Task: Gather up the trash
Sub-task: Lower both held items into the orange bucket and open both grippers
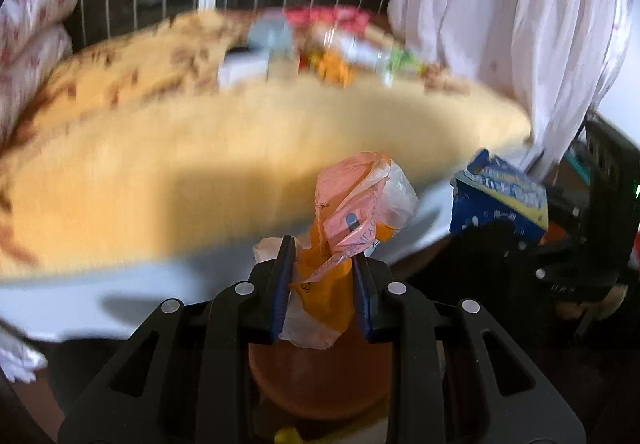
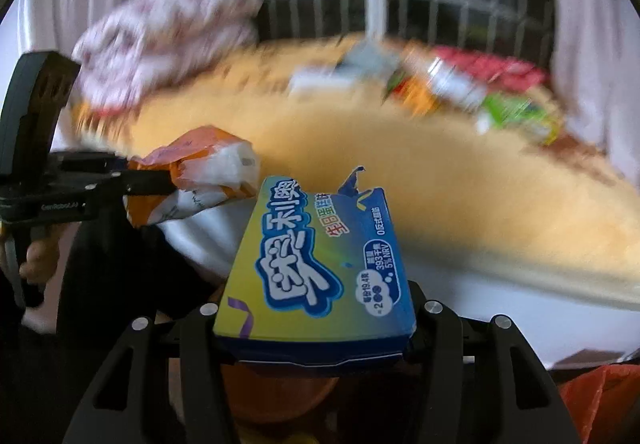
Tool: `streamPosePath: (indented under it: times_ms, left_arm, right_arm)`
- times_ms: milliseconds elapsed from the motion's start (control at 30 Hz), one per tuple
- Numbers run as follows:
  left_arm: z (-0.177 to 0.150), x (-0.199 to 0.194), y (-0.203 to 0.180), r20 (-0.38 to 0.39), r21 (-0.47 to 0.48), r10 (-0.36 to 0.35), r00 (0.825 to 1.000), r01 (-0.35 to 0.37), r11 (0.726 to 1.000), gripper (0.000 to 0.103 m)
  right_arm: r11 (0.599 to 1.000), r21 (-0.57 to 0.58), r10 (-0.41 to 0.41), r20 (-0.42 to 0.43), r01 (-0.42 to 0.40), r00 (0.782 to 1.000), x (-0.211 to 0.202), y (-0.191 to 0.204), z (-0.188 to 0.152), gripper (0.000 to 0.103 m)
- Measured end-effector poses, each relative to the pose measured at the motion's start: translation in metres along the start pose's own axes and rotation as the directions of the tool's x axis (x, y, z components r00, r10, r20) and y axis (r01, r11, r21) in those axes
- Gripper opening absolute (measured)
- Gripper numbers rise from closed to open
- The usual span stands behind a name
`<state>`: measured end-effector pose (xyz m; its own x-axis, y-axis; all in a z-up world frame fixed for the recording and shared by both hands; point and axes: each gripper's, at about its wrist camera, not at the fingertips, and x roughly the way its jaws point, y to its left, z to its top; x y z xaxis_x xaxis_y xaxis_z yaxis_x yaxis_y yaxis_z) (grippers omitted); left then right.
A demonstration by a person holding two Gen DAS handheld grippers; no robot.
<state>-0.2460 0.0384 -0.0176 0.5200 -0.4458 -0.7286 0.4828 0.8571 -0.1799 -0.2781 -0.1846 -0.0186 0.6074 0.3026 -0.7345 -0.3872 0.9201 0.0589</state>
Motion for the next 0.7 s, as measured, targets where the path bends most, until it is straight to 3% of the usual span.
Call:
streamPosePath:
  times_ms: [100,167,233,367,400,467,500,533,700]
  left_arm:
    - [-0.029,0.026,0.005,-0.112,-0.009,-0.007,0.994,0.006,1.000,0.026]
    - [-0.043,0.055,0.009,-0.205,-0.001,0.020,0.979,-0.021,1.000,0.026]
    - [-0.053,0.085,0.015,-0.304,-0.014,0.028,0.952,-0.034,0.999,0.026]
    - [-0.067,0.129,0.023,-0.422,-0.011,0.029,0.906,-0.037,0.999,0.029]
    - [-0.070,0.137,0.023,-0.443,0.002,0.045,0.896,-0.049,0.999,0.032]
    - [-0.072,0.147,0.025,-0.471,0.014,0.064,0.880,-0.066,0.998,0.053]
    - [-0.073,0.150,0.025,-0.477,0.020,0.076,0.875,-0.076,0.997,0.063]
    - [-0.072,0.150,0.025,-0.477,0.023,0.078,0.876,-0.077,0.997,0.064]
    - [-0.071,0.151,0.026,-0.471,0.017,0.064,0.880,-0.064,0.998,0.065]
  right_arm:
    - [0.998,-0.054,0.032,-0.157,-0.041,0.987,0.035,0.012,-0.017,0.053]
    - [0.996,-0.068,0.037,-0.268,-0.057,0.963,0.065,0.019,-0.027,0.053]
    - [0.996,-0.051,0.055,-0.360,-0.079,0.931,0.096,0.021,-0.035,0.053]
    - [0.995,0.003,0.093,-0.475,-0.105,0.875,0.142,0.020,-0.048,0.053]
    - [0.994,0.005,0.094,-0.494,-0.106,0.864,0.150,0.021,-0.051,0.054]
    - [0.995,-0.012,0.077,-0.529,-0.098,0.845,0.164,0.023,-0.056,0.059]
    - [0.996,-0.021,0.066,-0.538,-0.092,0.840,0.168,0.024,-0.058,0.070]
    - [0.996,-0.029,0.058,-0.538,-0.088,0.841,0.169,0.025,-0.059,0.075]
    - [0.996,-0.023,0.060,-0.529,-0.085,0.846,0.159,0.022,-0.059,0.077]
